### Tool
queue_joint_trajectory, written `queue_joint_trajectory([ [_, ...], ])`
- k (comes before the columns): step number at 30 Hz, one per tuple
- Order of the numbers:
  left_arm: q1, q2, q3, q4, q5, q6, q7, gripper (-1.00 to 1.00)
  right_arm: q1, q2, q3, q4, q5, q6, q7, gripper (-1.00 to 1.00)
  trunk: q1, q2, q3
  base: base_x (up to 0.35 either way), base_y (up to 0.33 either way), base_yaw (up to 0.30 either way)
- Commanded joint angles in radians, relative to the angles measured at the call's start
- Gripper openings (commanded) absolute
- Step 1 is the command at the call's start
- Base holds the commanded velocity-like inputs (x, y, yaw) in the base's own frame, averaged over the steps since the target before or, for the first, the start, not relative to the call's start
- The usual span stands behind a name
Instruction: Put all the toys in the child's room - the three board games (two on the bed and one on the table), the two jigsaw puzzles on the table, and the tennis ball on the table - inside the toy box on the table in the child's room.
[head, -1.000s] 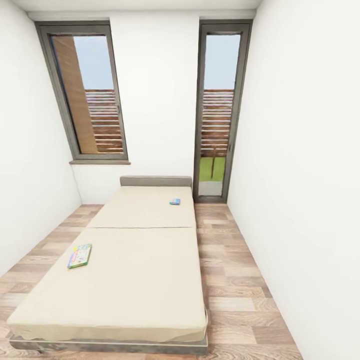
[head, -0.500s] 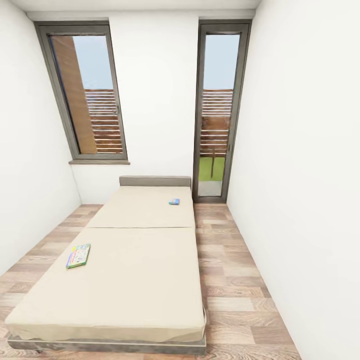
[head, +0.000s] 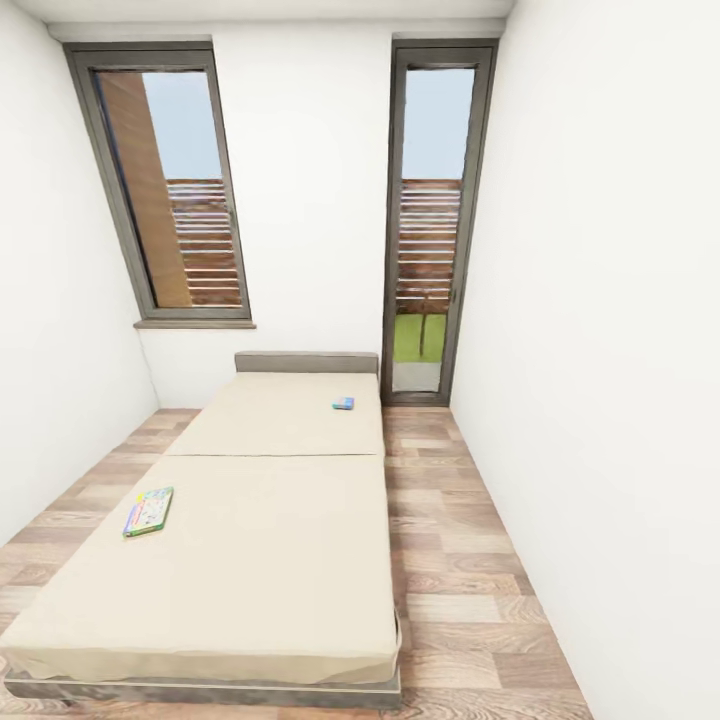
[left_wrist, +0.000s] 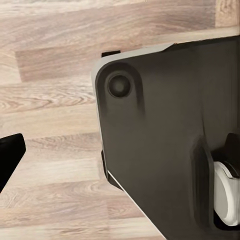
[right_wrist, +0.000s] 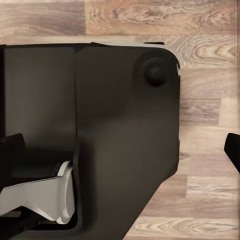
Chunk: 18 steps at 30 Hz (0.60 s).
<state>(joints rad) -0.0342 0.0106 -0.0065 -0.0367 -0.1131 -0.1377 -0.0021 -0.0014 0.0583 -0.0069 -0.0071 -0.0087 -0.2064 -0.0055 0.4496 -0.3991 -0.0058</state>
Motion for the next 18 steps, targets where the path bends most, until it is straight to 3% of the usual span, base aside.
queue_joint_trajectory([
  [1, 0.000, 0.000, 0.001, 0.000, -0.009, -0.004, 0.000, 1.00, 0.000, 0.001, -0.001, 0.000, -0.001, -0.003, -0.001, 1.00, 0.000, -0.001, -0.001, 0.000, -0.095, 0.000],
  [18, -0.001, -0.009, 0.000, -0.047, -0.009, -0.004, -0.001, 1.00, 0.000, -0.001, -0.001, -0.036, -0.002, -0.003, 0.001, 1.00, 0.000, -0.001, -0.001, 0.000, -0.018, 0.000],
])
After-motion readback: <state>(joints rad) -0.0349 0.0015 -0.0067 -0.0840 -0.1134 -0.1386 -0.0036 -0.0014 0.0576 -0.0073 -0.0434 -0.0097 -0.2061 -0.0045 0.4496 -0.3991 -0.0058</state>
